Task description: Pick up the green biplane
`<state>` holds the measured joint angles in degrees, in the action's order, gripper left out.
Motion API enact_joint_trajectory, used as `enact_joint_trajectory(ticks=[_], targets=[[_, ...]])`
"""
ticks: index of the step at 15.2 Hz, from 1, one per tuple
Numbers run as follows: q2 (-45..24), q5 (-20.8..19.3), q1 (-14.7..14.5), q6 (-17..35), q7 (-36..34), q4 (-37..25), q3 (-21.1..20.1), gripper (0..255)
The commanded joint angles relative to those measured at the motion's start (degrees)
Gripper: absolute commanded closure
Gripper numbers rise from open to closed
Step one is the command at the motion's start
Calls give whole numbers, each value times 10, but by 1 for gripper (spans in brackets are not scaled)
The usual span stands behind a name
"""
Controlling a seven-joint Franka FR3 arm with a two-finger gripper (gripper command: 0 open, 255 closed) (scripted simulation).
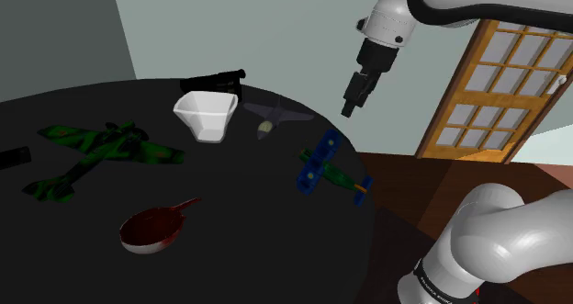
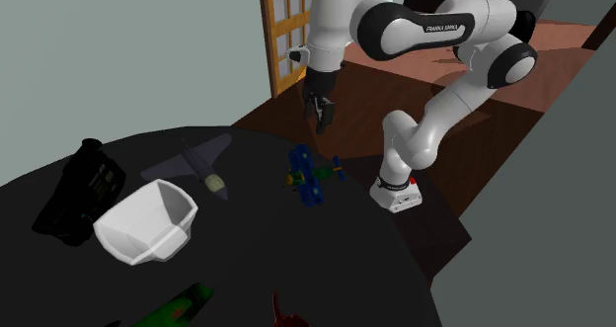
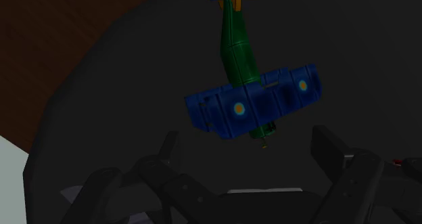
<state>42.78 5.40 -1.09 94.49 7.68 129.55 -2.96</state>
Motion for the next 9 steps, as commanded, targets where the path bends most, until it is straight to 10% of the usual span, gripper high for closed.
enact_joint_trajectory(ticks=[1,9], targets=[[0,0,0,0,0,0,0,0],[96,-10,-3,146,-44,209,-59,0]])
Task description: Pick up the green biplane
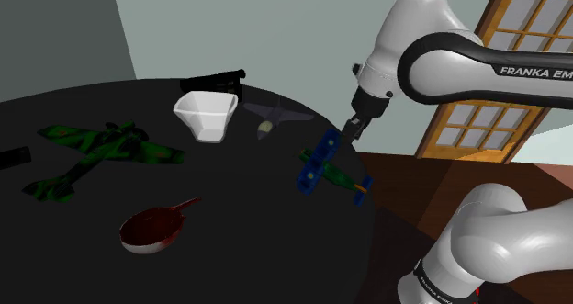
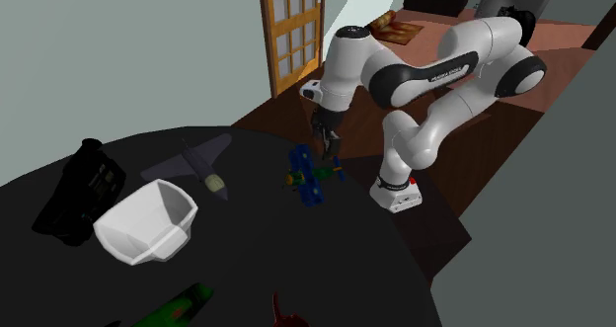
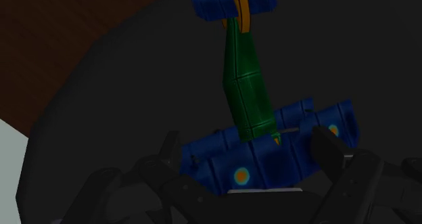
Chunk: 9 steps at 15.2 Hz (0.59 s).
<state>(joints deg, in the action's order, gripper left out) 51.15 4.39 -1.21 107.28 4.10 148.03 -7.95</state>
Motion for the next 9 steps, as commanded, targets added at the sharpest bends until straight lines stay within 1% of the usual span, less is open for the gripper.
enact_joint_trajectory(ticks=[1,4,5,9], targets=[[21,0,-3,36,-15,48,-18,0],[42,0,-7,93,-36,117,-45,0],[43,0,-7,94,-36,118,-45,0],[38,4,-10,127,-39,146,-51,0]])
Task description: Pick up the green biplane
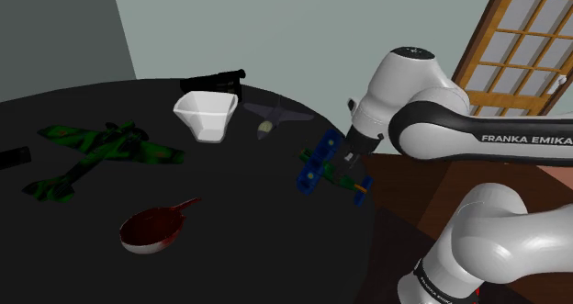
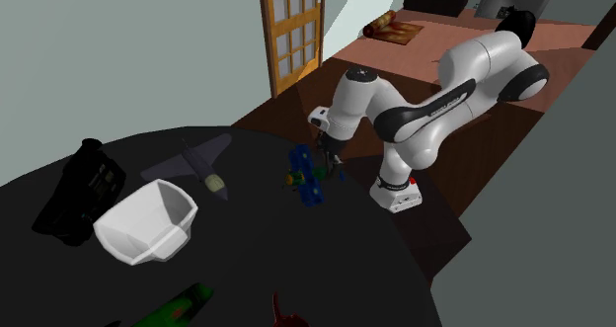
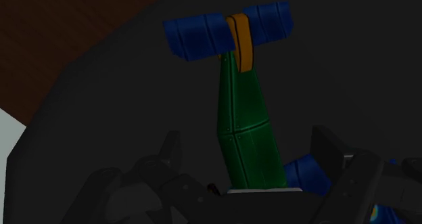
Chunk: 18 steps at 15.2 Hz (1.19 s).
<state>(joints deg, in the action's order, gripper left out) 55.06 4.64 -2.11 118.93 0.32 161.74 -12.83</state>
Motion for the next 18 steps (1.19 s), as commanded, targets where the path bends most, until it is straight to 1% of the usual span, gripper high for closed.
enact_joint_trajectory(ticks=[1,3,5,6,15,18], targets=[[-3,2,-1,20,-2,16,-3,0],[-8,5,-3,42,-4,34,-7,0],[-8,5,-3,42,-4,34,-7,0],[-8,5,-3,43,-4,34,-7,255],[-8,5,-3,42,-4,34,-7,255],[-2,2,-1,16,-2,13,-3,255]])
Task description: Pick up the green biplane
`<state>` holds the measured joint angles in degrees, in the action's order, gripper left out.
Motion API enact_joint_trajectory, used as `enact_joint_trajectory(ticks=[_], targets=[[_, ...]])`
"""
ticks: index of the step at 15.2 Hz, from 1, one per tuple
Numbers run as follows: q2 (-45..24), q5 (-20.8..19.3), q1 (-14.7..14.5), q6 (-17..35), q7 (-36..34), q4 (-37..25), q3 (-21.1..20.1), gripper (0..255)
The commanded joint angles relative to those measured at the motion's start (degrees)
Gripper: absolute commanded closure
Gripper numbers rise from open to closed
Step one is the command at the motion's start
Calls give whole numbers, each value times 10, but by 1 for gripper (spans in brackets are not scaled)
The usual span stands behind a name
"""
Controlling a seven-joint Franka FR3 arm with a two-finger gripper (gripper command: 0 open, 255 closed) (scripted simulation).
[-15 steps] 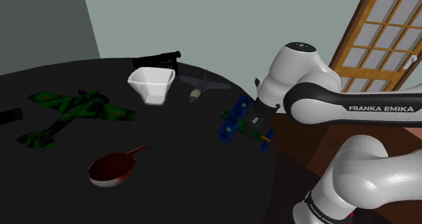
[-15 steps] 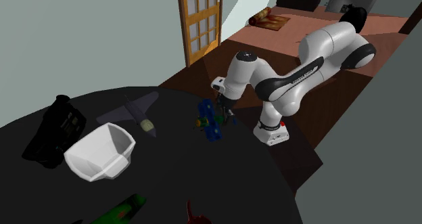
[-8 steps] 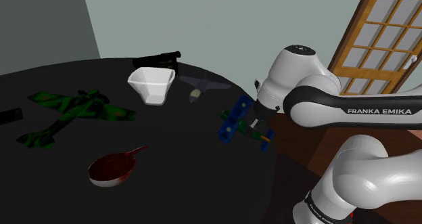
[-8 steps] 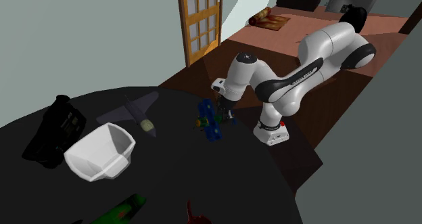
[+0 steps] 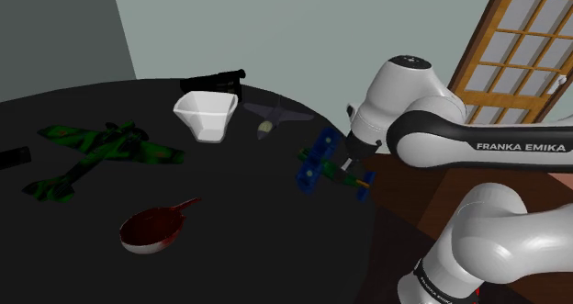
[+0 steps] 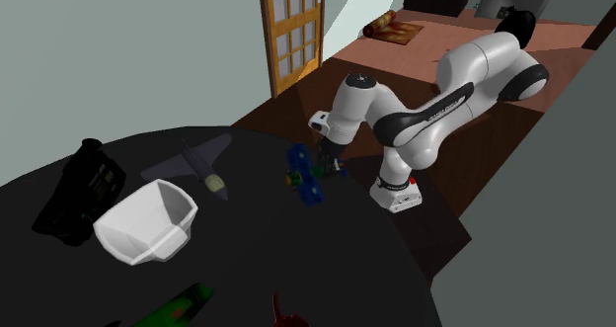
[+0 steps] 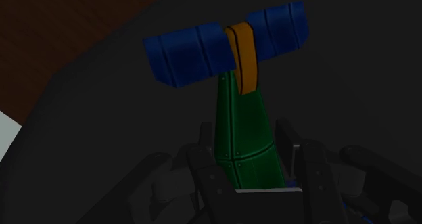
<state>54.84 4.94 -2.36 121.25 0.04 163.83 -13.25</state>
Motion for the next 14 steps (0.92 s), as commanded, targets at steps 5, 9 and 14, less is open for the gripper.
enact_joint_trajectory(ticks=[5,9,14], targets=[[6,-6,5,-49,5,-43,8,255],[7,-10,7,-80,7,-73,13,255],[6,-13,9,-103,9,-98,16,255]])
